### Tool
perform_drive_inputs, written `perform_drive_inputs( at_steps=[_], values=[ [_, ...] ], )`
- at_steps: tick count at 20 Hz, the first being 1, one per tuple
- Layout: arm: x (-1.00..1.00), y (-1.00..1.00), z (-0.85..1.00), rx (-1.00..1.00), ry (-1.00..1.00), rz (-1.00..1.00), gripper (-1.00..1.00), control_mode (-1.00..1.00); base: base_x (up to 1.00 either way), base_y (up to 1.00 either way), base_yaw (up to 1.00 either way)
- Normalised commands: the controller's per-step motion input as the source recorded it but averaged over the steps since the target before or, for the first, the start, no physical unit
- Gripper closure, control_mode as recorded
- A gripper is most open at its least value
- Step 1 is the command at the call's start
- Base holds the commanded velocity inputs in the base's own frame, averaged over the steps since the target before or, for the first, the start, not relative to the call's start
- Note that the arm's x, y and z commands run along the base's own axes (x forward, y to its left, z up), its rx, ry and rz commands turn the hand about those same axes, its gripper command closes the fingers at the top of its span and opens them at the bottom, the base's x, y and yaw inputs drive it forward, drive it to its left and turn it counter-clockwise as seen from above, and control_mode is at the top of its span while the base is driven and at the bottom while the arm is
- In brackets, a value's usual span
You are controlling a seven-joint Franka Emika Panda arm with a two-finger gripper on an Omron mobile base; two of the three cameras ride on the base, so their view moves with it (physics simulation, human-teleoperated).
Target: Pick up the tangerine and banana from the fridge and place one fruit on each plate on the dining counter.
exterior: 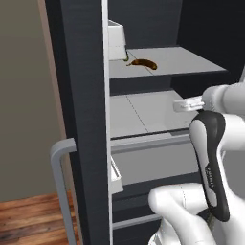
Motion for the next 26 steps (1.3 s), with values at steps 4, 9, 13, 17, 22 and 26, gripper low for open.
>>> perform_drive_inputs(
  at_steps=[4,9,13,17,22,26],
  values=[
    [0.75,0.04,0.78,-0.1,0.0,0.0,-1.0,-1.0,0.0,0.0,0.0],
    [0.6,0.13,0.62,-0.14,0.03,-0.08,-1.0,-1.0,0.0,0.0,0.0],
    [0.63,0.11,0.2,-0.12,0.02,-0.09,-1.0,-1.0,0.0,0.0,0.0],
    [0.69,0.0,0.01,-0.02,0.07,-0.02,-1.0,-1.0,0.0,0.0,0.0],
    [0.66,0.0,-0.12,0.0,0.11,0.0,-1.0,-1.0,0.0,0.0,0.0],
    [0.56,0.0,-0.34,0.0,0.04,0.0,-1.0,-1.0,0.0,0.0,0.0]
  ],
)
